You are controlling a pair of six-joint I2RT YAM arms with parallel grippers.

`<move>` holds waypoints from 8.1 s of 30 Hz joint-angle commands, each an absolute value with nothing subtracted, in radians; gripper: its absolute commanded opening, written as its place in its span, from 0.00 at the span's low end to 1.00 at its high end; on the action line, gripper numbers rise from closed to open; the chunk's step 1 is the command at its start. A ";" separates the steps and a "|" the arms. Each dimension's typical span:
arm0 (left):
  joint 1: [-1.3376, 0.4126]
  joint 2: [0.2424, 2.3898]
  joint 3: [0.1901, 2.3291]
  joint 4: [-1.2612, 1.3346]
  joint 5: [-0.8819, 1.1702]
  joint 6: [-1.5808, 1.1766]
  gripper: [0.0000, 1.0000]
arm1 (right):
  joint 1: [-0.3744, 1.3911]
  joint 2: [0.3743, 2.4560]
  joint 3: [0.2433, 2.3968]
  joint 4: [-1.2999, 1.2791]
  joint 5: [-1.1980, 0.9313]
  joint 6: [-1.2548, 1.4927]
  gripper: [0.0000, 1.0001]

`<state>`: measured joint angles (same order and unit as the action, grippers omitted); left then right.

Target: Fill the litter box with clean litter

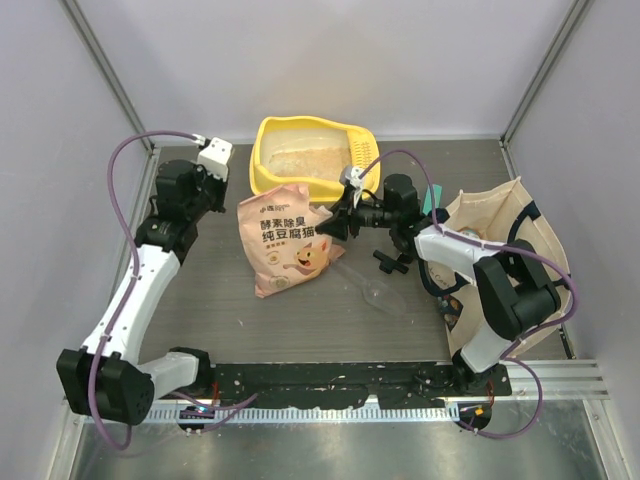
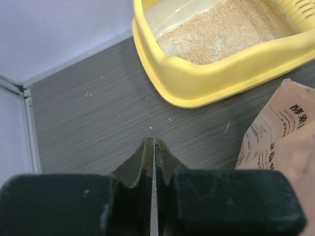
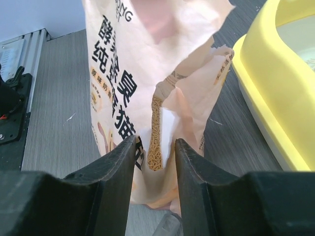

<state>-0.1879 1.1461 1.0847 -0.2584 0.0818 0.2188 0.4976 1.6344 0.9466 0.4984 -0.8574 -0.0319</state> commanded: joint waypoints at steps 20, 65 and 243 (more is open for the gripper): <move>-0.109 1.608 1.006 0.163 0.903 -0.028 0.03 | 0.503 1.634 1.048 0.328 -0.744 -0.051 0.52; -0.250 1.763 1.031 0.477 1.246 -0.479 0.02 | 0.465 1.801 1.091 0.571 -0.976 0.081 0.38; -0.093 1.604 0.930 0.457 1.056 -0.463 0.54 | 0.393 1.750 1.051 0.649 -0.914 0.736 0.02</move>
<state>-0.0708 1.6184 0.9539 0.2058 1.1732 -0.3634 0.4026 1.8198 1.0542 0.5907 -0.8871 0.7387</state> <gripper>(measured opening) 0.528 0.036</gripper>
